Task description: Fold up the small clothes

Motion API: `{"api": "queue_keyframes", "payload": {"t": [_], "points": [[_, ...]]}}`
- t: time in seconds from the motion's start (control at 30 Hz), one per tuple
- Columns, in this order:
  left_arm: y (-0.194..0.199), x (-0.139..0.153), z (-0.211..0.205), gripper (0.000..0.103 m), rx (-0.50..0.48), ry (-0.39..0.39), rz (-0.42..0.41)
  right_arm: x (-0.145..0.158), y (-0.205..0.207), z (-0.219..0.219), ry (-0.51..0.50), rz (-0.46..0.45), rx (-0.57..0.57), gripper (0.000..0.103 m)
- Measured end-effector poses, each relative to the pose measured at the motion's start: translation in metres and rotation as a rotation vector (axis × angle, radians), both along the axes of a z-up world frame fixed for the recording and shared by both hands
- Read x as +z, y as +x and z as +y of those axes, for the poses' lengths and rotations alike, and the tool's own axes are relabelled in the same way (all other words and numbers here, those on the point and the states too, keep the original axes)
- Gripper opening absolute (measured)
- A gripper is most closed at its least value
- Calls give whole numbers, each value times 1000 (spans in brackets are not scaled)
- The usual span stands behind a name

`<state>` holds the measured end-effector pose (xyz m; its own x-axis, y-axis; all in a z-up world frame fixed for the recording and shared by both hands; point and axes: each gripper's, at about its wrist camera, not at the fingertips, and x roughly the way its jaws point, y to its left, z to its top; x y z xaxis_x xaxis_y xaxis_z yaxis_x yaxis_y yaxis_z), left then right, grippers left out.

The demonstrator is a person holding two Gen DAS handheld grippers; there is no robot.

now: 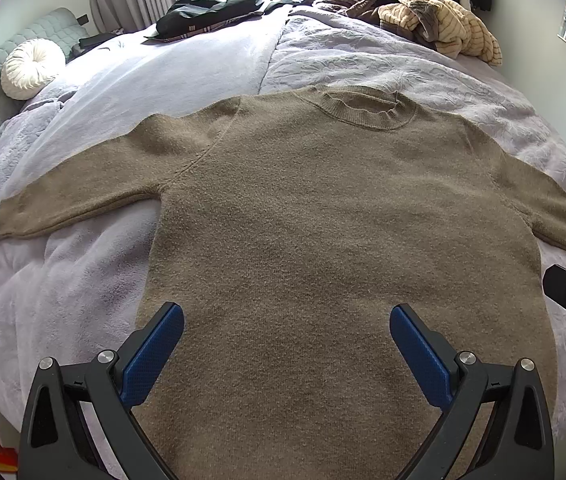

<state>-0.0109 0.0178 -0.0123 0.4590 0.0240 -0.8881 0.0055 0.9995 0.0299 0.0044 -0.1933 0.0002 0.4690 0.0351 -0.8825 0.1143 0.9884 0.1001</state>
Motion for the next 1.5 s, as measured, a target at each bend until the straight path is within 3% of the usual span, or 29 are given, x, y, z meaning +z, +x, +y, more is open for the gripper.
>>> {"api": "queue_keyframes", "payload": {"t": [1.03,1.5], "points": [[13,-12,17,103,1,-50,27,-13,13,10,-17,49,-1,103],[24,-17,42,103,-18,-123,19,-12,18,29,7,34,33,103]]}}
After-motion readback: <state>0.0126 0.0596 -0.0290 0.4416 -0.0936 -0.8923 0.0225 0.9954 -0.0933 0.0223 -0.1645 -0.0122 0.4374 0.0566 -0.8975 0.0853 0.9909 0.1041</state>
